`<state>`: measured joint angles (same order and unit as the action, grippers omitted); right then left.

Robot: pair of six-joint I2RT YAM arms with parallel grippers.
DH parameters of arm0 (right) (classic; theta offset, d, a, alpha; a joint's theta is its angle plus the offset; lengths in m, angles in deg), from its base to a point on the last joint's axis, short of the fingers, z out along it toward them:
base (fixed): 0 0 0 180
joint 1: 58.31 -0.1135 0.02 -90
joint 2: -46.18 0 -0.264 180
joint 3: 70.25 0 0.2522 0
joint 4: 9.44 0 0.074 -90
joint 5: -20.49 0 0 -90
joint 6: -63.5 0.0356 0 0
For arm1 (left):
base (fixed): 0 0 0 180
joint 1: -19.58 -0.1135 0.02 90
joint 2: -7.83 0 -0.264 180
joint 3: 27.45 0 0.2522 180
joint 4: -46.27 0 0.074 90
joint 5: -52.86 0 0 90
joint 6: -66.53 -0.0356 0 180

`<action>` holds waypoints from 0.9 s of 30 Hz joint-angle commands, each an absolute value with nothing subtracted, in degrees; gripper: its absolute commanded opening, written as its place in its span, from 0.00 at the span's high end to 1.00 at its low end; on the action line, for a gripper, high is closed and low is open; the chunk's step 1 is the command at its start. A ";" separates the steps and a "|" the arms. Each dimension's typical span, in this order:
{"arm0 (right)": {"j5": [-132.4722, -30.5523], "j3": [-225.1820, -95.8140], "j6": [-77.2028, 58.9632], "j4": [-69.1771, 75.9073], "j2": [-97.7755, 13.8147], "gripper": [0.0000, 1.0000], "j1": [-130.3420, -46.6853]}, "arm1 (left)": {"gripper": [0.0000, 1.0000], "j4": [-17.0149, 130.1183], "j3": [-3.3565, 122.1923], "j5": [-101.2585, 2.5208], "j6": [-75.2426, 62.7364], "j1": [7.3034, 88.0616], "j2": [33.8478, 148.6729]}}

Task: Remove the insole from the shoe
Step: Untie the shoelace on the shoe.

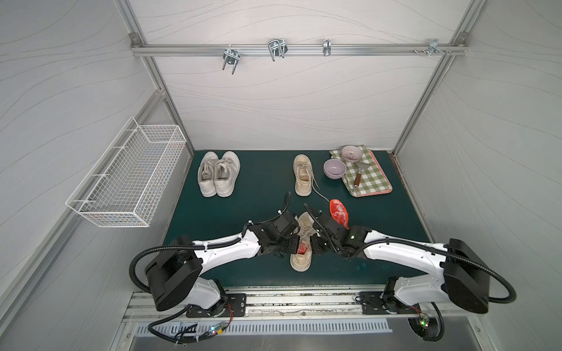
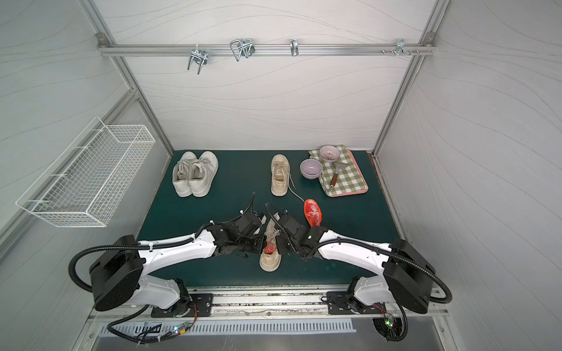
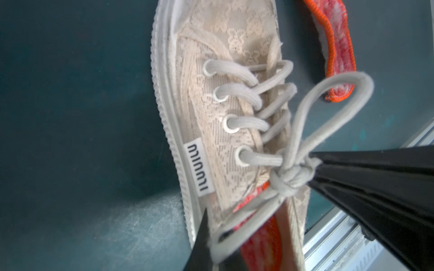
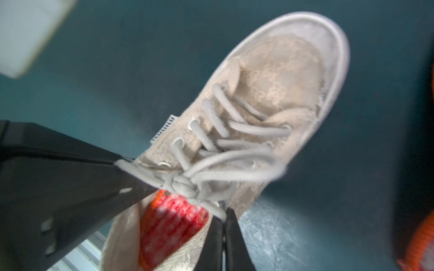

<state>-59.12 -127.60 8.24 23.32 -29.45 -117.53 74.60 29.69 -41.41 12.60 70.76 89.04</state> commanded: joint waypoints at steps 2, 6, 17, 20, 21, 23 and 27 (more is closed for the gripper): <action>-51.81 -128.04 11.20 30.23 -27.17 1.00 -116.99 | 1.00 71.12 30.19 -39.49 14.63 68.58 88.18; -52.04 -126.83 12.34 30.10 -25.57 1.00 -116.04 | 1.00 71.54 30.00 -39.71 14.24 67.98 87.90; -59.22 -127.28 12.04 24.81 -30.75 1.00 -115.70 | 0.65 70.39 30.09 -42.74 13.07 68.48 89.91; -59.06 -127.47 12.24 24.74 -31.18 1.00 -115.70 | 0.54 70.96 29.93 -42.94 12.55 68.69 90.14; -58.97 -127.43 12.29 24.84 -31.01 1.00 -115.68 | 0.52 71.17 29.78 -42.95 12.39 68.71 90.18; -58.52 -127.48 12.32 25.13 -30.38 0.97 -115.68 | 0.50 71.12 29.31 -42.90 12.21 68.71 90.15; -57.73 -127.20 12.39 25.84 -29.27 0.90 -115.70 | 0.56 71.15 28.40 -41.57 12.42 68.77 89.44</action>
